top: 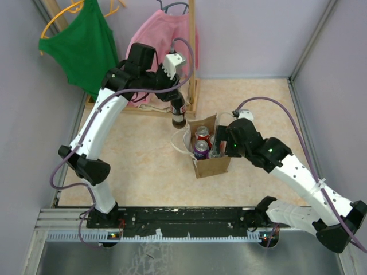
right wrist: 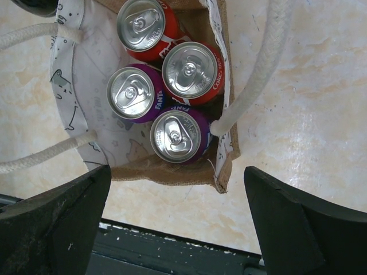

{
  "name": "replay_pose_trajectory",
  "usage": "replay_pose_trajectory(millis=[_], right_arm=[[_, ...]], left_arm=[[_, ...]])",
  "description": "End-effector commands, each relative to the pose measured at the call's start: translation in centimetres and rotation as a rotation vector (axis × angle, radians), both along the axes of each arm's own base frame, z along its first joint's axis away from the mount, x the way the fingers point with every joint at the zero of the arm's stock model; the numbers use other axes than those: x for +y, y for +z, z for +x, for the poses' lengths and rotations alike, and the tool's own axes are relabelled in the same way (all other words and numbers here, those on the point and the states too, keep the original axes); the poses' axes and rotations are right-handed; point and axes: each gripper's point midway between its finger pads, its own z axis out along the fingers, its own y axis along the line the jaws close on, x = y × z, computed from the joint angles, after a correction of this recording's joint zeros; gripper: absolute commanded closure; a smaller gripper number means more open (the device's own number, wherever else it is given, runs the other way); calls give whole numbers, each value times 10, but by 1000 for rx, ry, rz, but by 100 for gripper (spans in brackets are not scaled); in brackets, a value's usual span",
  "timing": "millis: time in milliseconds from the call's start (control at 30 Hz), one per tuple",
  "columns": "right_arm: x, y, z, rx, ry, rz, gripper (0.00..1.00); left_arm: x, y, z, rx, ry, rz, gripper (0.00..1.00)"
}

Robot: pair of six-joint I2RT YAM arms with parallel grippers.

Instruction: Place the beverage into the canvas bag

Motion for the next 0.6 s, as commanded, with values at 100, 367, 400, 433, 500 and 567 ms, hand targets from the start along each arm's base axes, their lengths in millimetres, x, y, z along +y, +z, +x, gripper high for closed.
replay_pose_trajectory(millis=[100, 367, 400, 433, 500, 567], right_arm=[[4, 5, 9, -31, -1, 21, 1], [6, 4, 10, -29, 3, 19, 1], [6, 4, 10, -28, 3, 19, 1], [6, 3, 10, -28, 3, 19, 1], [6, 3, 10, -26, 4, 18, 1], [7, 2, 10, -26, 5, 17, 1]], left_arm=[[-1, 111, -11, -298, -29, -199, 100], [-5, 119, -15, -311, -49, -228, 100], [-6, 119, -17, -306, -55, -232, 100], [-8, 119, -18, -304, -62, -234, 100], [-10, 119, -21, -298, -73, -240, 100], [-12, 120, -24, -296, -86, -247, 100]])
